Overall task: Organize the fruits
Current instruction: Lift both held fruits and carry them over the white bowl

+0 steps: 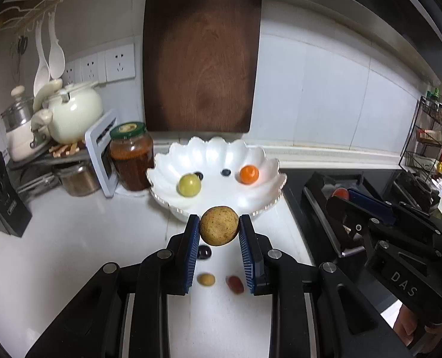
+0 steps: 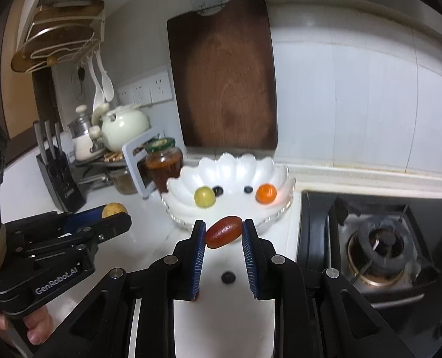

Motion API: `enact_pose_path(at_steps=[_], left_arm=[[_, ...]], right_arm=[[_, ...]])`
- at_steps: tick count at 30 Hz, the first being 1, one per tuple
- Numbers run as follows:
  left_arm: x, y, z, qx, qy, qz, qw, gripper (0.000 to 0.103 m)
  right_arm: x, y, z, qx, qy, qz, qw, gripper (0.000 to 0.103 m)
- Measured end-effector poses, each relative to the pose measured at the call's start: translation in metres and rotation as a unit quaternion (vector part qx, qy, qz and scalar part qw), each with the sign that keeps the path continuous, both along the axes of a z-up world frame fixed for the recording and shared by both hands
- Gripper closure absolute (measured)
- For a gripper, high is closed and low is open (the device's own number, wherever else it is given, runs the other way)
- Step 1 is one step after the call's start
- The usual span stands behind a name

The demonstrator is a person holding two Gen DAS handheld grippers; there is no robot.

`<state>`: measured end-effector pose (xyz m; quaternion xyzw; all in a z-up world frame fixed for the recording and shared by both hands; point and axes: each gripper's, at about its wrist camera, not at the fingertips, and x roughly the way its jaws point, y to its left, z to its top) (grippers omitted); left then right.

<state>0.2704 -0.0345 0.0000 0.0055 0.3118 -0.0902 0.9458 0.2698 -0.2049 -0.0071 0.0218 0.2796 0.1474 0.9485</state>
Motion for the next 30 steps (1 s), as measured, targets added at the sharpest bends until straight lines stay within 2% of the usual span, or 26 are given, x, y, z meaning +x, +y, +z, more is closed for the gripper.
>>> enact_pose_path(at_steps=[7, 23, 30], left_arm=[[0.02, 0.0, 0.01, -0.005, -0.001, 0.004, 1.0, 0.076], [0.072, 0.004, 0.027, -0.003, 0.004, 0.004, 1.0, 0.076], [0.1, 0.004, 0.026, 0.007, 0.023, 0.002, 0.9997, 0.076]], right_arm=[[0.017, 0.0, 0.013, -0.003, -0.011, -0.01, 1.0, 0.077], [0.075, 0.007, 0.023, -0.01, 0.013, -0.006, 1.0, 0.077], [0.102, 0.011, 0.027, -0.024, 0.026, -0.005, 0.999, 0.077]])
